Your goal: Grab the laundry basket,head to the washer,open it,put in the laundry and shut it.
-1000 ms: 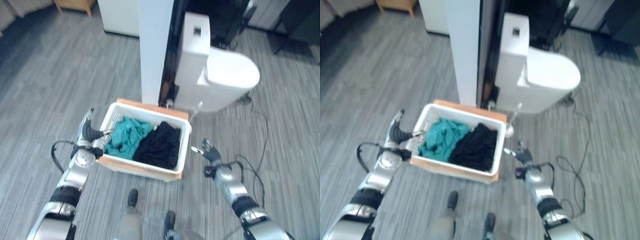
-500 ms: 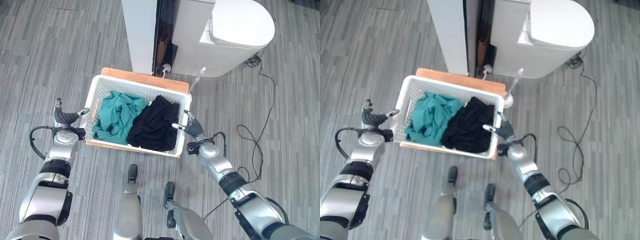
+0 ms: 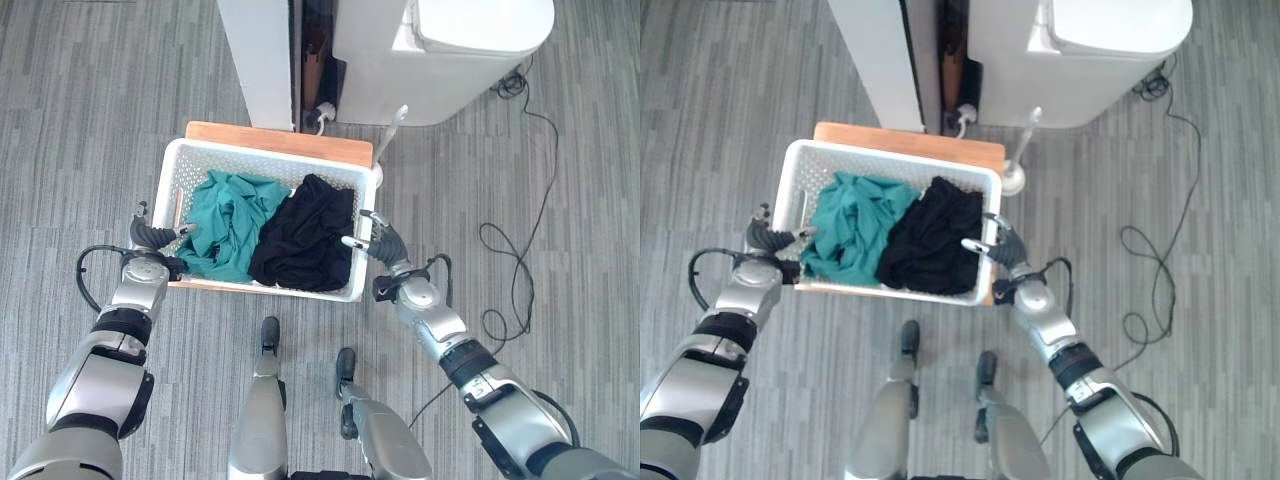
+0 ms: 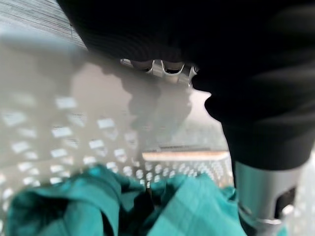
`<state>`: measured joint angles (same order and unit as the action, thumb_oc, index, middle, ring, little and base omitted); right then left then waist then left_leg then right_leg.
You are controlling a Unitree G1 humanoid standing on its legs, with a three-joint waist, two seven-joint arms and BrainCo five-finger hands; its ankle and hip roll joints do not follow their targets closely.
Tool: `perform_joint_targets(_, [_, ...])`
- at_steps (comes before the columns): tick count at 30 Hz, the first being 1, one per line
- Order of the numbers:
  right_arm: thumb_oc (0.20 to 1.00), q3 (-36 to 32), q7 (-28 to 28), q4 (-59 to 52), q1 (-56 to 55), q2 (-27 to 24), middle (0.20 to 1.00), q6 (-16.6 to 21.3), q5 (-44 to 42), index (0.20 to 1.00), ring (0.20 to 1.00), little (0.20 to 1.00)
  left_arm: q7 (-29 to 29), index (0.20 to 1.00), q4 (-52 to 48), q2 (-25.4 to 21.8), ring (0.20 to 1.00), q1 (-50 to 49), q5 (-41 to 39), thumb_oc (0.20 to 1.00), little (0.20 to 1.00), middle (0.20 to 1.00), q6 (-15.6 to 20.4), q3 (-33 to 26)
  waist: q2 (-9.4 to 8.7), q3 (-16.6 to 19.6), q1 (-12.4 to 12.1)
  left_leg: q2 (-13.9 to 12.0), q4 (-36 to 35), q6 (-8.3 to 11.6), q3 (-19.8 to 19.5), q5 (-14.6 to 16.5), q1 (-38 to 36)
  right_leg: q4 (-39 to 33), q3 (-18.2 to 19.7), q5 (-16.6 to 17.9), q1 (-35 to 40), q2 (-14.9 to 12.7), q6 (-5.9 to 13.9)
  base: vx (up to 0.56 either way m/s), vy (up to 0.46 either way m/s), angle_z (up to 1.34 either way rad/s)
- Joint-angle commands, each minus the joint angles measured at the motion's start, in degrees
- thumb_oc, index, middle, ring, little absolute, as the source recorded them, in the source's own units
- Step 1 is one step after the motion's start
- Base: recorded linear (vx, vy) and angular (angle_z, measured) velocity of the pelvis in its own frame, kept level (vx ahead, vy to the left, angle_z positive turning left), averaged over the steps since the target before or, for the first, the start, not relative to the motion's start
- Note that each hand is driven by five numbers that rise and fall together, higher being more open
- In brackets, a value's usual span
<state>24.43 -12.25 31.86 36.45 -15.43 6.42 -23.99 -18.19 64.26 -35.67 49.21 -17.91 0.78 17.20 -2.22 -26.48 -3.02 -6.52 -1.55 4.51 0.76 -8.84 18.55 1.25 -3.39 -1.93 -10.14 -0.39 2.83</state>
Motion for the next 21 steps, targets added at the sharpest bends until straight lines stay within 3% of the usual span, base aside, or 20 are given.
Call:
perform_joint_targets(1, [1.0,-0.51,-1.52,-1.83,-3.69,-1.83,1.0,0.6,-2.24,1.0,1.0,1.0,0.6,1.0,6.09,0.98,1.0,5.29,-0.3,1.0,1.0,1.0,1.01,-0.43,-1.09,1.43,0.42,-3.34,7.19,1.3,-0.13,3.92,3.16,0.45,-0.43,8.08,-7.43,-6.25,3.6,0.0,0.0,0.0])
perform_joint_targets(15, [1.0,-2.17,-1.49,-1.08,-3.54,-3.81,1.0,1.12,-3.05,1.0,1.0,1.0,3.6,1.0,13.6,0.47,1.0,7.73,-0.5,1.0,1.0,1.0,0.36,0.43,-1.71,1.51,1.65,-3.44,8.69,1.28,1.08,5.41,4.39,-0.48,-0.01,8.76,-8.23,-6.45,3.91,0.04,0.019,-0.08])
perform_joint_targets(21, [1.0,-0.18,0.23,2.9,-0.74,-2.57,1.0,1.23,-8.15,1.0,1.0,1.0,4.32,1.0,15.16,0.65,1.0,8.16,0.46,1.0,1.0,1.0,0.25,2.03,-1.91,1.35,1.53,-3.16,9.77,1.06,1.62,6.17,4.77,-0.77,0.55,9.11,-8.32,-6.54,4.03,0.04,0.034,-0.07])
